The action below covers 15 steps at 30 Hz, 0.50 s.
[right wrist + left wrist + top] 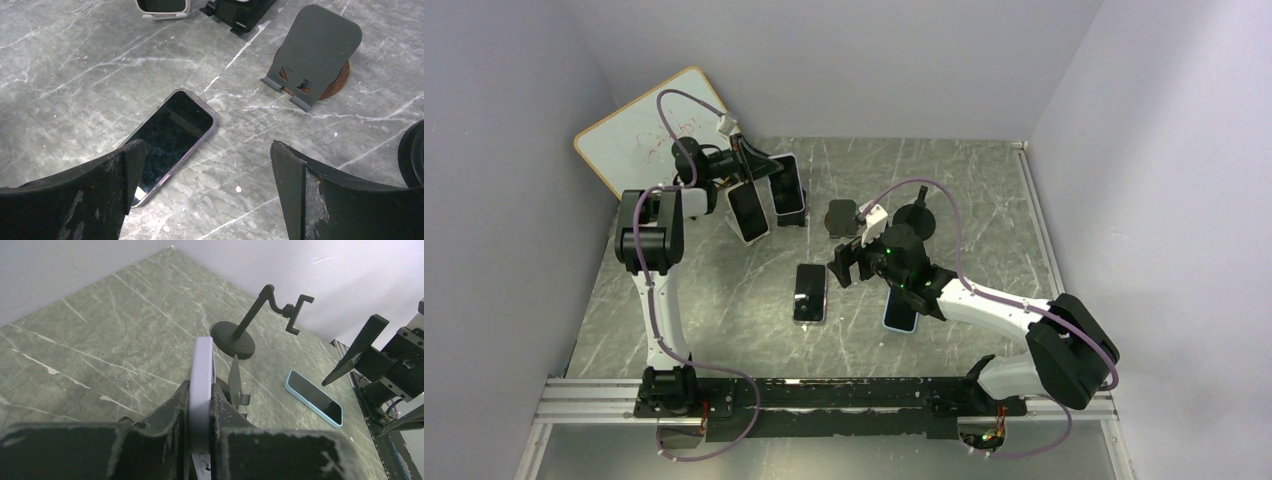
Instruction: Place the phone on the phone stand
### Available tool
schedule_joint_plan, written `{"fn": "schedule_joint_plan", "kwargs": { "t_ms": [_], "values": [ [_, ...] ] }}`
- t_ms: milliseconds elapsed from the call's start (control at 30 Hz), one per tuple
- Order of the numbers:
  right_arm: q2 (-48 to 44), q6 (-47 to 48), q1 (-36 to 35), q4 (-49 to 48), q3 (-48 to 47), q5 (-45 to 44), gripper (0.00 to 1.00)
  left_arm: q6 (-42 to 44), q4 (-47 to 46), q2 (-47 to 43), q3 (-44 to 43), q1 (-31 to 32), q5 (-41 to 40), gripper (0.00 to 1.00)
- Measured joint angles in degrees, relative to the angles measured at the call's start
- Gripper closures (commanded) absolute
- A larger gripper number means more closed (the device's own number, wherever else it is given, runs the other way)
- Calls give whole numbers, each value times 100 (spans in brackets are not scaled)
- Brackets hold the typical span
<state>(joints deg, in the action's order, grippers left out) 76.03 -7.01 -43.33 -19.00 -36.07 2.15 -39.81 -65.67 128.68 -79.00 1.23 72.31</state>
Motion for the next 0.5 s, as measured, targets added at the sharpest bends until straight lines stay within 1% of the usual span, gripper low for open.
{"fn": "schedule_joint_plan", "kwargs": {
  "t_ms": [233, 367, 500],
  "values": [
    [0, 0, 0, -2, 0, 2, 0, 247, 310, -35, -9, 2, 0, 95],
    [59, 2, 0, -42, 0, 7, 0, 573, 745, -98, -48, 33, 22, 95],
    [140, 2, 0, -42, 20, 4, 0, 1069, 1403, -166, -164, 83, 85, 95]
  ]
}}
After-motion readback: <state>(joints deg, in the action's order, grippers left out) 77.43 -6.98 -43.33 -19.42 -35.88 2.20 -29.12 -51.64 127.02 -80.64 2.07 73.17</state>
